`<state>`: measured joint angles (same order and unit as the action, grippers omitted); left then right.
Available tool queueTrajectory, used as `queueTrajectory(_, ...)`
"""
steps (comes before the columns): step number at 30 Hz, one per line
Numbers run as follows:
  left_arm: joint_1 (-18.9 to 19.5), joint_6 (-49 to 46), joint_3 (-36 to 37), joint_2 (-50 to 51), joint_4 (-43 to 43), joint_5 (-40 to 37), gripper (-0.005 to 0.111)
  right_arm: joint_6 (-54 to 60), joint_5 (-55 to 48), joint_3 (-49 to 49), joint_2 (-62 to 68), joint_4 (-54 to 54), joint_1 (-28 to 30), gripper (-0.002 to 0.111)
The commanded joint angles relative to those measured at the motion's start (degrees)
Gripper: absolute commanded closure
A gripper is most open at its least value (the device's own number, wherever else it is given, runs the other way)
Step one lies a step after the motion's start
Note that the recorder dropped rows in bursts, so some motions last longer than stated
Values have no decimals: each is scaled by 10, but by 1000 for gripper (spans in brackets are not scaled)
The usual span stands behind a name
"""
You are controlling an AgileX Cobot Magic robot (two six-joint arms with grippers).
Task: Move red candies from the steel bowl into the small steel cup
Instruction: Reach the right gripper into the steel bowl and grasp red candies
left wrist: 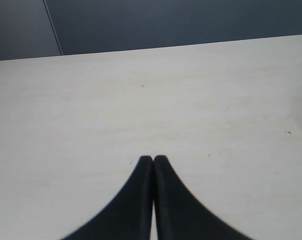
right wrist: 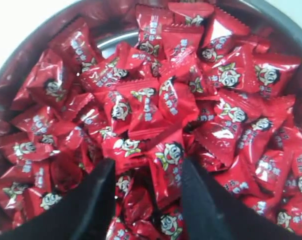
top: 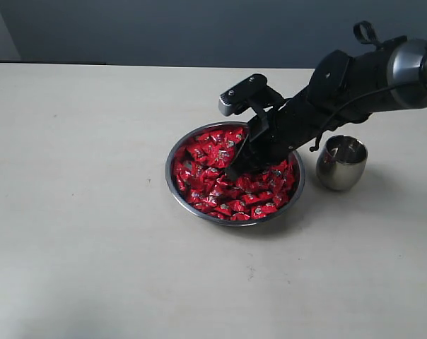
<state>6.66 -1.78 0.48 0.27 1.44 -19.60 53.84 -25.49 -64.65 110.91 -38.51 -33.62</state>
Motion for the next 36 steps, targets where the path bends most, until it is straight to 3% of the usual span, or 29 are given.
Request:
queueTrajectory(1, -5, 1, -5, -3, 1, 3, 106, 2, 8, -4, 11, 6, -1, 72)
queueTrajectory(7, -5, 1, -5, -3, 1, 3, 106, 2, 9, -6, 27, 6, -1, 77)
queueTrajectory(10, -5, 1, -5, -3, 1, 3, 106, 0, 21, -9, 13, 7, -1, 108)
queueTrajectory(20, -5, 1, -5, -3, 1, 3, 106, -30, -19, -8, -72, 8, -1, 106)
queueTrajectory(22, -5, 1, -5, -3, 1, 3, 106, -40, -24, -8, -50, 8, -1, 91)
queueTrajectory(23, -5, 1, -5, -3, 1, 3, 106, -50, -20, -8, -35, 8, -1, 76)
queueTrajectory(26, -5, 1, -5, -3, 1, 3, 106, -50, -6, -8, -10, 8, -1, 59)
queueTrajectory(29, -5, 1, -5, -3, 1, 3, 106, -50, 22, -8, 5, 8, -1, 64)
queueTrajectory(34, -5, 1, -5, -3, 1, 3, 106, -50, 41, -8, 23, 2, -1, 85)
queueTrajectory(36, -5, 1, -5, -3, 1, 3, 106, -50, 36, -8, 30, -10, -1, 86)
